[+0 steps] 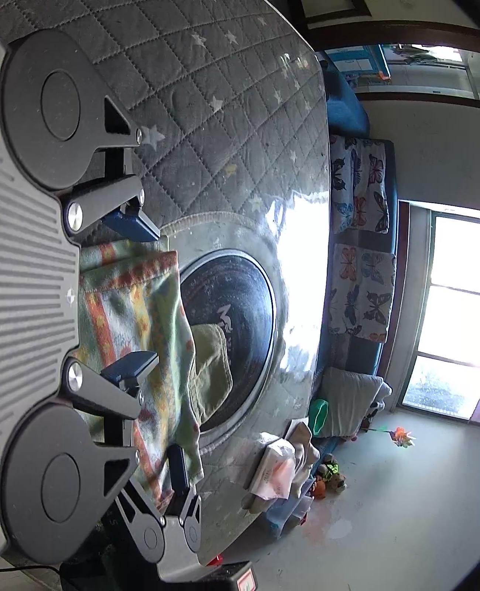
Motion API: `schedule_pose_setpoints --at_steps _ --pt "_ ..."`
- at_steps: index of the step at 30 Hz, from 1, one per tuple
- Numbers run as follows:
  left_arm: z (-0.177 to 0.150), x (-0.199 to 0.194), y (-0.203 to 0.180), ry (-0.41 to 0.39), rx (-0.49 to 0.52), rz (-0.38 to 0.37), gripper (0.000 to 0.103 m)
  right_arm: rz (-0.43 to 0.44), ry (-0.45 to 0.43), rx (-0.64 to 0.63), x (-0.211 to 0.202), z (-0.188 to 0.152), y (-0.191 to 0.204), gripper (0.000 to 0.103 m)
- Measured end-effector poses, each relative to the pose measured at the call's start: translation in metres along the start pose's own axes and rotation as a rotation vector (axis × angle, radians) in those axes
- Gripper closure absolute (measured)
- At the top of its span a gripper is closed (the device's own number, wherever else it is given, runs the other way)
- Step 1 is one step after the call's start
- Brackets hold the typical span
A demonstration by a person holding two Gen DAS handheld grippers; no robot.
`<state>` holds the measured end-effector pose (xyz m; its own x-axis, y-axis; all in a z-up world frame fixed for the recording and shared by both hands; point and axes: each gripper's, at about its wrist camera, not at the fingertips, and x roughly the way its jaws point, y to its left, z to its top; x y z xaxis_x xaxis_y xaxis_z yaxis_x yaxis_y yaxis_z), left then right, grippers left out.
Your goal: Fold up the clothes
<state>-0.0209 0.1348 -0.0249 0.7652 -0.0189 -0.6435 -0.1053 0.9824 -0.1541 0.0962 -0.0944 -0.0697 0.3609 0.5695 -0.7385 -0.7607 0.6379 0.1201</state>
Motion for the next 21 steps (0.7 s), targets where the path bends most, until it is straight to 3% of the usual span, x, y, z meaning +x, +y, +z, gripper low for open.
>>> schedule_pose_setpoints --at_steps 8,21 --pt "-0.004 -0.003 -0.007 -0.001 0.002 -0.002 0.018 0.004 -0.009 0.011 0.001 0.000 -0.002 0.000" --pt "-0.004 -0.007 0.001 0.023 -0.040 0.046 0.013 -0.020 -0.025 0.008 -0.003 -0.002 0.007 0.003"
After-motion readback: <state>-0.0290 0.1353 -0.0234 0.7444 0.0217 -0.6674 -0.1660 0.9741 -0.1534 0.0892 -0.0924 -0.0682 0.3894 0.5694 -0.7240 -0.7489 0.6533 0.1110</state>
